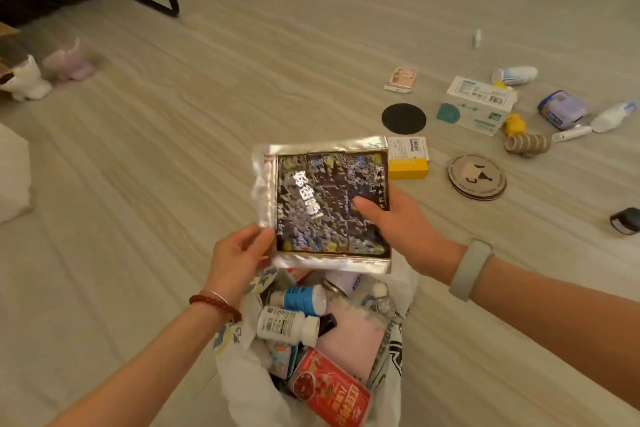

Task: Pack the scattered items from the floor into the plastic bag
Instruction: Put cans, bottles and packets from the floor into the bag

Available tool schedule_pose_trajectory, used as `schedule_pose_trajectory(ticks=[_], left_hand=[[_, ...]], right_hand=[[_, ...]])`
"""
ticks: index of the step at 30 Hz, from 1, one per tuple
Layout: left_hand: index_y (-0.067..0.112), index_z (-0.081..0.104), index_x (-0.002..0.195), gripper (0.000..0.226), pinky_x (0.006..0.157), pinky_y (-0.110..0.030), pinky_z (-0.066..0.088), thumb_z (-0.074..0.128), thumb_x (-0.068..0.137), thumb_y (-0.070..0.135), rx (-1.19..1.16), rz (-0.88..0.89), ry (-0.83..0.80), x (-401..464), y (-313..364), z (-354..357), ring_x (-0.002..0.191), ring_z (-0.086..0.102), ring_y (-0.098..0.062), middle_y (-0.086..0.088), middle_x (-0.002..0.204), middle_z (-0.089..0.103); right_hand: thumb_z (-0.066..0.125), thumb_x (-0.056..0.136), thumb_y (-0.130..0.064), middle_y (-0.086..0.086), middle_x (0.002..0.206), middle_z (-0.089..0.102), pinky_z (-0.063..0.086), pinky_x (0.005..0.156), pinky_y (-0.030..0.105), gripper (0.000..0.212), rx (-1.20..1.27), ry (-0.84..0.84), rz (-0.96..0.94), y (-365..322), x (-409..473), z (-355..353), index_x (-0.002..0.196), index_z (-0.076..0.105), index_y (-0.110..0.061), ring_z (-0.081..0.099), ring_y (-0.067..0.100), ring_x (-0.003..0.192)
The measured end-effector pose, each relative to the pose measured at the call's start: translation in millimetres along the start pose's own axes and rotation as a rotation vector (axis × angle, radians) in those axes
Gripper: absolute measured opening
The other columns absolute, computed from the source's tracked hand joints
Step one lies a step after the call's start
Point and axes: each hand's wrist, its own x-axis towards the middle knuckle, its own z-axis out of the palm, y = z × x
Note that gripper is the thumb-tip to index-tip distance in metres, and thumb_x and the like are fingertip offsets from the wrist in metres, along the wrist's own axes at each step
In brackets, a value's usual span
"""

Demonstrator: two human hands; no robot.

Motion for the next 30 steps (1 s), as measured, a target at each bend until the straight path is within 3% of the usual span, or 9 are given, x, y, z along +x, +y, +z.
schedule_pose_trajectory(ticks=[3, 8, 10, 12, 16, 19, 21, 25, 30], left_hand=[[0.017, 0.068, 0.093, 0.011, 0.09, -0.031, 0.046, 0.063, 0.082, 0.019, 0.331, 0.022, -0.165, -0.6, -21.5, -5.9, 0.091, 0.058, -0.007, 0.004, 0.094, 0.067], [0.02, 0.045, 0.13, 0.063, 0.102, -0.038, 0.038, 0.064, 0.076, 0.049, 0.943, 0.022, -0.076, 13.9, -59.0, -46.0, 0.12, 0.043, -0.024, -0.008, 0.132, 0.045], [0.019, 0.042, 0.133, 0.064, 0.095, -0.038, 0.043, 0.065, 0.078, 0.041, 0.901, -0.106, -0.099, 14.1, -63.5, -52.2, 0.11, 0.052, -0.027, -0.013, 0.129, 0.048], [0.017, 0.052, 0.126, 0.053, 0.082, -0.034, 0.049, 0.067, 0.078, 0.033, 0.737, -0.142, -0.149, 10.9, -62.8, -50.7, 0.088, 0.059, -0.023, -0.008, 0.106, 0.061], [0.02, 0.061, 0.111, 0.036, 0.075, -0.031, 0.048, 0.068, 0.078, 0.033, 0.858, -0.051, -0.21, 3.7, -61.2, -45.6, 0.076, 0.055, -0.019, -0.004, 0.091, 0.063], [0.01, 0.065, 0.083, 0.012, 0.072, -0.033, 0.046, 0.062, 0.084, 0.021, 0.758, 0.032, -0.02, 3.8, -54.5, -43.4, 0.072, 0.053, -0.022, -0.01, 0.078, 0.062], [0.009, 0.065, 0.076, 0.013, 0.069, -0.027, 0.039, 0.06, 0.085, 0.017, 0.659, 0.077, 0.1, 7.7, -48.3, -47.3, 0.072, 0.053, -0.022, -0.008, 0.073, 0.06], [0.004, 0.069, 0.087, 0.018, 0.069, -0.023, 0.036, 0.059, 0.086, 0.019, 0.681, 0.105, 0.135, 10.9, -43.3, -49.0, 0.074, 0.053, -0.018, -0.007, 0.075, 0.062], [0.004, 0.067, 0.097, 0.02, 0.068, -0.018, 0.036, 0.06, 0.085, 0.019, 0.702, 0.188, 0.139, 9.5, -44.9, -46.9, 0.073, 0.054, -0.018, -0.009, 0.084, 0.066]], right_hand=[[0.05, 0.092, -0.014, 0.001, 0.11, 0.06, 0.044, 0.093, 0.036, 0.021, -0.012, -0.044, 0.025, 7.4, -4.8, -19.4, 0.11, 0.048, -0.024, 0.057, 0.019, 0.104], [0.052, 0.09, -0.01, 0.004, 0.112, 0.06, 0.046, 0.094, 0.041, 0.035, -0.121, -0.166, 0.089, 29.5, -18.8, -41.6, 0.123, 0.045, -0.018, 0.058, 0.023, 0.103], [0.052, 0.09, -0.012, 0.003, 0.111, 0.059, 0.046, 0.09, 0.035, 0.032, -0.191, -0.249, 0.138, 39.0, -24.8, -40.4, 0.121, 0.046, -0.018, 0.057, 0.021, 0.101], [0.052, 0.091, -0.013, 0.003, 0.111, 0.059, 0.043, 0.087, 0.031, 0.03, -0.216, -0.305, 0.184, 47.5, -31.1, -32.2, 0.12, 0.047, -0.018, 0.056, 0.02, 0.102], [0.052, 0.091, -0.016, 0.008, 0.114, 0.061, 0.044, 0.09, 0.033, 0.029, -0.171, -0.161, 0.349, 69.4, -38.0, 2.8, 0.119, 0.051, -0.011, 0.057, 0.024, 0.103], [0.045, 0.094, -0.02, 0.011, 0.123, 0.056, 0.044, 0.1, 0.044, 0.02, 0.034, -0.009, 0.443, 79.5, -39.5, 34.5, 0.113, 0.047, -0.013, 0.054, 0.029, 0.112], [0.037, 0.097, -0.024, 0.008, 0.125, 0.052, 0.046, 0.097, 0.046, 0.012, 0.195, 0.022, 0.48, 78.3, -33.7, 53.3, 0.108, 0.038, -0.022, 0.052, 0.027, 0.112], [0.036, 0.093, -0.009, 0.007, 0.089, 0.055, 0.051, 0.057, 0.028, 0.016, 0.246, -0.184, 0.566, 67.1, -27.3, 77.1, 0.105, 0.045, -0.015, 0.053, 0.017, 0.069], [0.048, 0.087, 0.002, 0.008, 0.063, 0.056, 0.056, 0.081, 0.046, 0.03, -0.015, -0.05, 0.534, 93.3, -31.6, 80.4, 0.06, 0.052, -0.012, 0.057, 0.019, 0.058]])
